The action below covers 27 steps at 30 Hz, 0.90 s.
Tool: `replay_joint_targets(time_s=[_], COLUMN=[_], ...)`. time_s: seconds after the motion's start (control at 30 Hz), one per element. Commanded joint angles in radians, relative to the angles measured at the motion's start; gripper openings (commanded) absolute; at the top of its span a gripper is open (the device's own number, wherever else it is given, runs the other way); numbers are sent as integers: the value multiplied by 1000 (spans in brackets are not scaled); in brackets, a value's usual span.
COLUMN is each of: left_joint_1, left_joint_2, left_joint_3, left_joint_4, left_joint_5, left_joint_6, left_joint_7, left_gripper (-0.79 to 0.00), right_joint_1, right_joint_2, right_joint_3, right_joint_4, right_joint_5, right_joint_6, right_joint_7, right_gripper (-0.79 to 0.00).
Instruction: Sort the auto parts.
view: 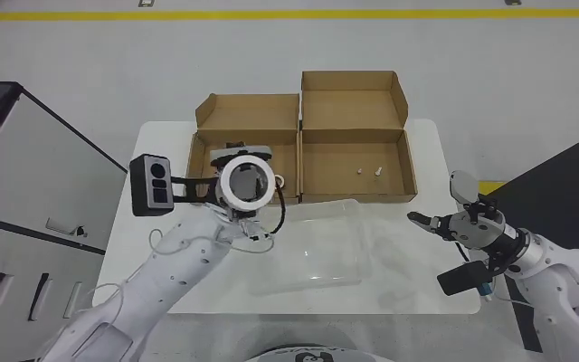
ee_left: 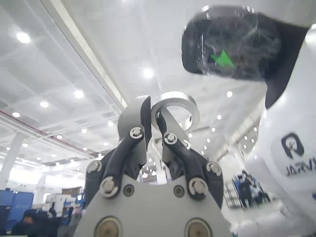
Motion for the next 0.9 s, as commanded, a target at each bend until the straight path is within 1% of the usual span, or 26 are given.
replay_joint_targets(time_s=[0.0, 0.07, 0.13, 0.3, 0.37, 0.87], left_joint_1=[6, 13, 19, 18, 15, 16], left_joint_2=[3, 2, -2, -19, -24, -48], left_joint_3=[-19, -32, -37, -33, -35, -57], left_joint_4=[-8, -20, -34, -79, -83, -69], left_joint_5=[18, 12, -17, -134, -163, -156], left_joint_6=[-18, -27, -34, 3, 11, -23], left_joint_7=[-34, -39, -14, 26, 34, 1], left_gripper=[-785, -785, -785, -785, -785, -785], right_joint_1=[0, 0, 0, 0, 0, 0], right_joint_2=[0, 0, 0, 0, 0, 0], right_joint_3=[0, 0, 0, 0, 0, 0], right_joint_4=[0, 0, 0, 0, 0, 0], right_joint_5=[0, 0, 0, 0, 0, 0], right_joint_6=[0, 0, 0, 0, 0, 0], right_joint_7=[0, 0, 0, 0, 0, 0], right_gripper=[0, 0, 0, 0, 0, 0])
